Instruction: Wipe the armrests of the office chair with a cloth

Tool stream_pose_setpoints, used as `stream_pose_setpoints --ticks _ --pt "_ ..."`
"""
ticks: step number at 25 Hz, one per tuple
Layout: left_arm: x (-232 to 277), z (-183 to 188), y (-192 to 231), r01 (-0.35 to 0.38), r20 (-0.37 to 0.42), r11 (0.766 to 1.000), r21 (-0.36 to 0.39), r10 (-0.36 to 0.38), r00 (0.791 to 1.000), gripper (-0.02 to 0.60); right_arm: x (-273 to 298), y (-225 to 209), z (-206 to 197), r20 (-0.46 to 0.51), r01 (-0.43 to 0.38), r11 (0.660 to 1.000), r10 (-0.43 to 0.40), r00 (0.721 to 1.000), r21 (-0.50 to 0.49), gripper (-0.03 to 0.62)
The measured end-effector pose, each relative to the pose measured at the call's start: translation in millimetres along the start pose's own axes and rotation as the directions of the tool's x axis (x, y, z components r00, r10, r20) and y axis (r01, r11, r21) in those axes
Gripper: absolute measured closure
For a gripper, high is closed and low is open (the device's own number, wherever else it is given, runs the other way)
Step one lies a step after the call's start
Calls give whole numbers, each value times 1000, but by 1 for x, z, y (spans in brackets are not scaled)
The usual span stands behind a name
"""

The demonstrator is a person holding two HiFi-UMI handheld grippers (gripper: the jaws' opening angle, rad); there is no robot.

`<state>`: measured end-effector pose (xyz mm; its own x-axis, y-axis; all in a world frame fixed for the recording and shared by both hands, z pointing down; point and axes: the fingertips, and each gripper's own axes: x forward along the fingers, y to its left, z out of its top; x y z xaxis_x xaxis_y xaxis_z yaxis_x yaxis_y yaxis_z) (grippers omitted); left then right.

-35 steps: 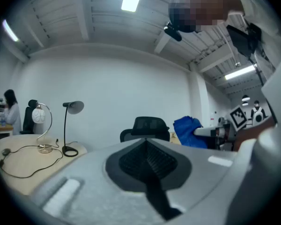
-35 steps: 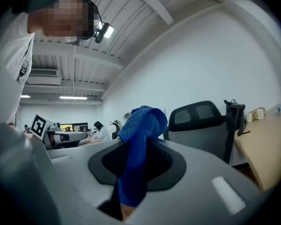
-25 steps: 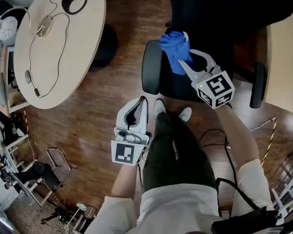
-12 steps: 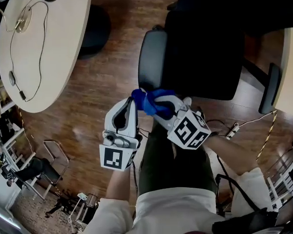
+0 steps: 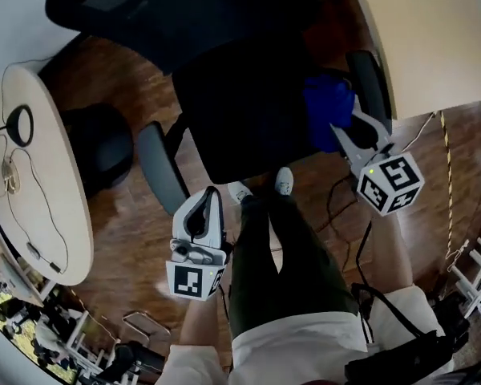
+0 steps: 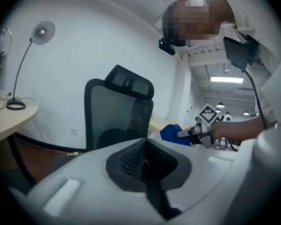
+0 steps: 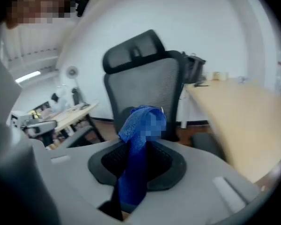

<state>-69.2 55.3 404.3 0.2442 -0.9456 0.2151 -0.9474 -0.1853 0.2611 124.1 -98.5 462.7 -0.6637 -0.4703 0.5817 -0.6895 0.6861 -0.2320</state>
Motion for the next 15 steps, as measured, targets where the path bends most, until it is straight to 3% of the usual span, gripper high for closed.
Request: stream_pose_setpoints --ticks 2,3,6,10,15 --pt "26 1 -27 43 8 999 -25 -43 999 577 -1 -92 2 -56 154 988 -155 986 -8 503" --pt "37 2 -39 67 9 997 -33 -67 998 577 6 -126 -1 -104 193 981 -194 976 -18 503" --pt "59 1 -73 141 -1 989 -44 -141 990 577 24 -180 -13 -240 227 974 -227 944 -28 504" --pt "66 5 -92 185 -2 981 -51 -185 983 577 -6 -168 -36 -247 241 971 -233 941 0 505" --pt "62 3 -86 169 -14 985 -42 -170 985 577 -102 -94 -133 -293 256 966 -232 927 43 505"
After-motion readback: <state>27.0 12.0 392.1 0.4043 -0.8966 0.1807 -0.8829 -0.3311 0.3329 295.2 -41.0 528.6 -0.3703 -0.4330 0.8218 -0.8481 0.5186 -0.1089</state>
